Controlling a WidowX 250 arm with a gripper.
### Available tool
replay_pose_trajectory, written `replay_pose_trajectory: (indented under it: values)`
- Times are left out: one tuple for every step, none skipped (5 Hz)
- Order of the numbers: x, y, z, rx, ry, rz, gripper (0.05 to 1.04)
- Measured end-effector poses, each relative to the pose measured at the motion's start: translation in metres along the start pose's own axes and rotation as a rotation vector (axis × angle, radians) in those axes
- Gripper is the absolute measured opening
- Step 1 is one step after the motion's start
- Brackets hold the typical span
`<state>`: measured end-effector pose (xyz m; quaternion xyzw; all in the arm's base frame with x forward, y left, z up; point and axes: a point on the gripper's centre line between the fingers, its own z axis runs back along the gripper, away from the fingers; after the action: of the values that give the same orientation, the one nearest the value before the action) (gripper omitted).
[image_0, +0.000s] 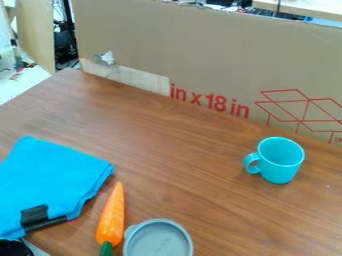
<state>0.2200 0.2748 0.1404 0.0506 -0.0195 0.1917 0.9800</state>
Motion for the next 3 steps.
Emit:
replay_pose_trajectory:
  values:
    - [-0.001,0.019,-0.017,0.017,-0.009,0.024,0.111]
    - [-0.004,0.017,-0.032,0.000,-0.011,0.012,0.111]
    - [-0.015,0.015,-0.051,-0.071,-0.041,0.049,0.111]
